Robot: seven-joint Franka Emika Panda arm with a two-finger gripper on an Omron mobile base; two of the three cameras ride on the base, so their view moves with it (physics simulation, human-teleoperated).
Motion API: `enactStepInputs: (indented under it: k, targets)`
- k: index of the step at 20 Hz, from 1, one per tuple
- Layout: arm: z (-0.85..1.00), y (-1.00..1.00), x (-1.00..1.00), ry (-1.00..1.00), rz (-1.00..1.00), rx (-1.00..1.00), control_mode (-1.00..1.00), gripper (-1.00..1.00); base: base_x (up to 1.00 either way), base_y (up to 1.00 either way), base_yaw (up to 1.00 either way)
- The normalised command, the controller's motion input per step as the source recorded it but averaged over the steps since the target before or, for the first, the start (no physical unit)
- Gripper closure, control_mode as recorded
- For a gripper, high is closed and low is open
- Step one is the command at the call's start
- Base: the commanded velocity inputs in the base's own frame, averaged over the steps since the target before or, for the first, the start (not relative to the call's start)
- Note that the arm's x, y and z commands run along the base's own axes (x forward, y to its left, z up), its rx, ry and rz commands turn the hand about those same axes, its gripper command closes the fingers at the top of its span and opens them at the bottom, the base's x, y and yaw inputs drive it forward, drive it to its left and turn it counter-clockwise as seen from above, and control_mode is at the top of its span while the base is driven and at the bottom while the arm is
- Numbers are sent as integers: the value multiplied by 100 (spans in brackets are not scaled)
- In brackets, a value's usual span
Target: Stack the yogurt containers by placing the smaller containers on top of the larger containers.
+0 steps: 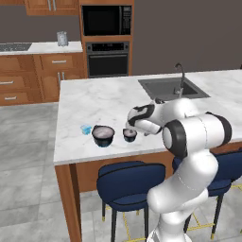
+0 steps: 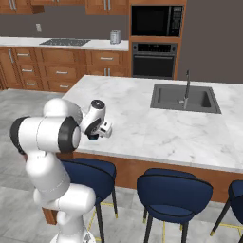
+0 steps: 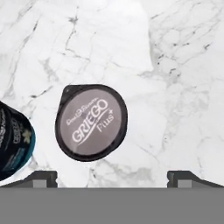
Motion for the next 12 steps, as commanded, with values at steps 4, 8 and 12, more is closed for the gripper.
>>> enactStepInputs:
  k: [4, 8, 12]
  targets:
    - [-21, 0, 18, -6, 0, -1, -100, -100, 0, 0, 0]
    - [-8, 0, 5, -1, 0, 0, -100, -100, 0, 0, 0]
    - [-3, 0, 6, 0, 0, 0, -100, -100, 0, 0, 0]
